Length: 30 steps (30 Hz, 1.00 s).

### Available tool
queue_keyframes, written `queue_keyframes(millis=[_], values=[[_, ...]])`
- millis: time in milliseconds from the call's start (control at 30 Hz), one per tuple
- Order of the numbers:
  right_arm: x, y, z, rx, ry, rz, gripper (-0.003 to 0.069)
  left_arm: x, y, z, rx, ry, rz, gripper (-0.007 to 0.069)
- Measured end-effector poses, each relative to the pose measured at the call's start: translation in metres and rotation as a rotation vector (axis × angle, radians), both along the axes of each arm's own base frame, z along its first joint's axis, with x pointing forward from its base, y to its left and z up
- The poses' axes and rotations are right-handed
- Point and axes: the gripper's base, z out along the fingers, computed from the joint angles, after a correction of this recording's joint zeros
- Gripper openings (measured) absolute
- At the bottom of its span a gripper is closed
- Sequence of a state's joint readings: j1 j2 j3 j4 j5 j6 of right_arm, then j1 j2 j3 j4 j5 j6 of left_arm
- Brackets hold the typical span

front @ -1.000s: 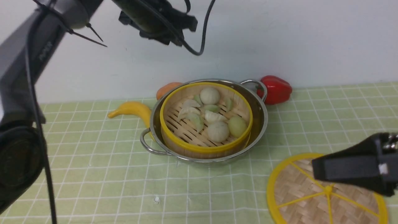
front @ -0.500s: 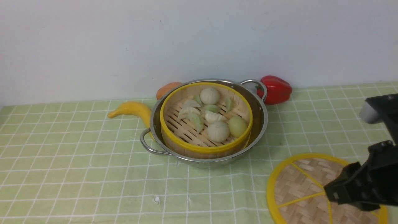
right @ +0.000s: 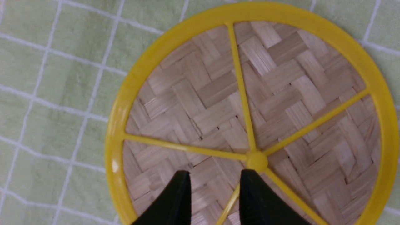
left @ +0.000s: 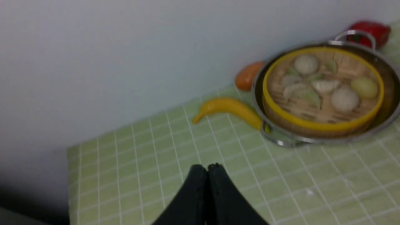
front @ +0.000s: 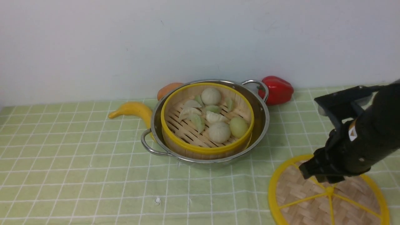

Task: Place the steamer in the pot on the green tablecloth, and put the lid on the steamer.
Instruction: 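Move the gripper down to the bamboo steamer lid and grasp its center knob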

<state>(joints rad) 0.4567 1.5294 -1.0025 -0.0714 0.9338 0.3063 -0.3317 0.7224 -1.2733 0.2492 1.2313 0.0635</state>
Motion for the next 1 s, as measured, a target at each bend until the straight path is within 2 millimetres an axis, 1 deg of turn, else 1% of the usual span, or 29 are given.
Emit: queue_keyframes(millis=[67, 100, 133, 167, 233, 300, 333, 367, 433, 500, 700, 1000], values=[[0.003, 0.0, -0.007, -0.025, 0.025, -0.006, 0.0242, -0.009, 0.003, -0.023, -0.009, 0.037, 0.018, -0.0022], [0.005, 0.0, -0.012, -0.04, 0.034, -0.012, 0.0242, -0.012, 0.005, -0.041, -0.014, 0.076, 0.032, -0.0022], [0.006, 0.0, -0.013, -0.048, 0.037, -0.016, 0.0242, -0.015, 0.005, -0.05, -0.019, 0.09, 0.039, -0.0022], [0.006, 0.0, -0.014, -0.05, 0.039, -0.017, 0.0242, -0.015, 0.005, -0.05, -0.019, 0.09, 0.039, -0.0022], [0.008, -0.001, -0.019, -0.069, 0.045, -0.031, 0.0242, -0.022, 0.008, -0.076, -0.02, 0.136, 0.047, -0.0022], [0.009, -0.001, -0.02, -0.071, 0.049, -0.037, 0.0242, -0.026, 0.008, -0.088, -0.023, 0.154, 0.044, -0.0022], [0.009, -0.001, -0.021, -0.071, 0.05, -0.036, 0.0242, -0.026, 0.008, -0.088, -0.025, 0.154, 0.043, -0.0022], [0.009, 0.0, -0.022, -0.071, 0.052, -0.039, 0.0242, -0.029, 0.008, -0.094, -0.033, 0.163, 0.037, -0.0022], [0.01, 0.0, -0.024, -0.073, 0.057, -0.039, 0.0242, -0.032, 0.007, -0.1, -0.049, 0.177, 0.027, -0.002], [0.011, 0.0, -0.027, -0.076, 0.064, -0.043, 0.0242, -0.033, 0.006, -0.102, -0.063, 0.183, 0.017, -0.0019], [0.014, 0.001, -0.04, -0.102, 0.099, -0.053, 0.0242, -0.033, 0.004, -0.103, -0.083, 0.191, 0.004, -0.0019], [0.019, 0.001, -0.053, -0.14, 0.111, -0.04, 0.0242, -0.033, 0.003, -0.103, -0.085, 0.192, 0.003, -0.0015]])
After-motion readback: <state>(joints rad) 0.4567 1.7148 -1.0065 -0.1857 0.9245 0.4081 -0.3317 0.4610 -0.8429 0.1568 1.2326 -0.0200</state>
